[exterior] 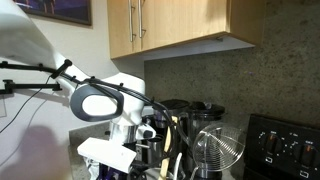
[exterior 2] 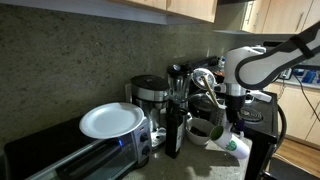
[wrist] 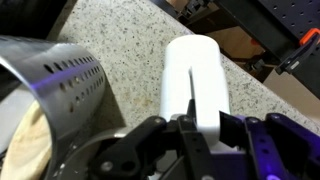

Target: Move the mug to the left side of the counter

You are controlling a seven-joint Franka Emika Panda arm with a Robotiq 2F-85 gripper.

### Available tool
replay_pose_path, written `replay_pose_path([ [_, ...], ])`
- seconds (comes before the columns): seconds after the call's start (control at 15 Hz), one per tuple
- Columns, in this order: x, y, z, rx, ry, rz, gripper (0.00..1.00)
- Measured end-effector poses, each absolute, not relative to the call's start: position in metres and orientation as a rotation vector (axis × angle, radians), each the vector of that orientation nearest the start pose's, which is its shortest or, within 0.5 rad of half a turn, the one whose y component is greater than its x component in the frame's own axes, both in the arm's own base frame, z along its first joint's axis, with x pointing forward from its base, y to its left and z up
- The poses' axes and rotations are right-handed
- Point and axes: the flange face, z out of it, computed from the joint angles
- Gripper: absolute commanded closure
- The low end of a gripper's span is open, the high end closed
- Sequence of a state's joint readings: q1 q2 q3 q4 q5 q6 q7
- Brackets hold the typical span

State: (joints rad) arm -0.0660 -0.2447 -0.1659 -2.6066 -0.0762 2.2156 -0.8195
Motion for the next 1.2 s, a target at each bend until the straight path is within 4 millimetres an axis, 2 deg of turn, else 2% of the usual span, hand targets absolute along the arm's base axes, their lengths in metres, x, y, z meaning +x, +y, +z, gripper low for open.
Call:
replay_pose_path([
  [0.4, 0.393, -0.080, 0.327, -2.918, -0.946, 0.233, 0.96],
  [0.6, 0.393, -0.063, 0.331, -2.886, -0.965, 0.247, 0.96],
  [0.73, 0.394, -0.045, 0.341, -2.858, -0.994, 0.244, 0.96],
  [1.2, 0.393, 0.019, 0.396, -2.791, -1.125, 0.168, 0.96],
])
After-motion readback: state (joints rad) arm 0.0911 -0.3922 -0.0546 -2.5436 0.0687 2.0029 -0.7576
